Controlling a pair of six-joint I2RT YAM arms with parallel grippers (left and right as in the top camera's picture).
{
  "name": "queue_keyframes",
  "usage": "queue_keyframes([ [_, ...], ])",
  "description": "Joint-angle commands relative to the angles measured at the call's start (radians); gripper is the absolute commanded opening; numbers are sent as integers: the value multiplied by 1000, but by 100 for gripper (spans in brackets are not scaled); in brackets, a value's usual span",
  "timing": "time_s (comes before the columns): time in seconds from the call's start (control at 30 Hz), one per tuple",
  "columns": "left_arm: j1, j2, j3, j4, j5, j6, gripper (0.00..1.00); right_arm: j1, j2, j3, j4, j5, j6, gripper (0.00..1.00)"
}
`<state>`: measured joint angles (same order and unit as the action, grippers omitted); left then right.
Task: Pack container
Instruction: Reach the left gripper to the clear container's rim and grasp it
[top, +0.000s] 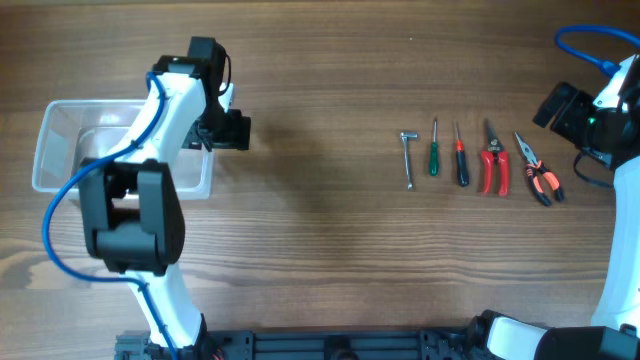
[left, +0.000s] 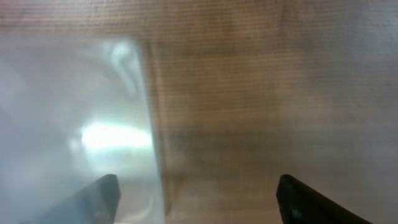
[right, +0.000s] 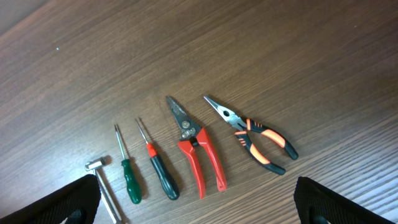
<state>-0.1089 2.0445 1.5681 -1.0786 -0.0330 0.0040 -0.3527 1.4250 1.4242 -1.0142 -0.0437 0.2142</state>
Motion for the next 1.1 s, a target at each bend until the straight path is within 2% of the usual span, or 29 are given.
queue_keyframes([
  [0.0, 7, 16, 5, 50, -10, 21, 82, -2, 10, 20, -3, 25, -5, 100],
  [0.1, 11, 17, 5, 82, -10, 68, 75, -2, 10, 20, -3, 25, -5, 100],
  [0.23, 16, 17, 5, 93, -10, 68, 69, -2, 10, 20, -8, 30, -6, 100],
  [0.3, 17, 17, 5, 91, -10, 68, 55, -2, 10, 20, -13, 48, -6, 100],
  [0.33, 17, 17, 4, 90, -10, 68, 42, -2, 10, 20, -17, 68, -6, 100],
  [0.43, 17, 17, 3, 88, -11, 68, 33, -2, 10, 20, -24, 102, -6, 100],
  [0.6, 16, 17, 3, 88, -11, 67, 4, -2, 10, 20, -23, 104, -5, 100],
  [0.83, 14, 17, 3, 89, -14, 25, 4, -2, 10, 20, -23, 104, -5, 100],
  [1.07, -6, 16, 3, 78, -17, -167, 4, -2, 10, 20, -22, 104, -5, 100],
])
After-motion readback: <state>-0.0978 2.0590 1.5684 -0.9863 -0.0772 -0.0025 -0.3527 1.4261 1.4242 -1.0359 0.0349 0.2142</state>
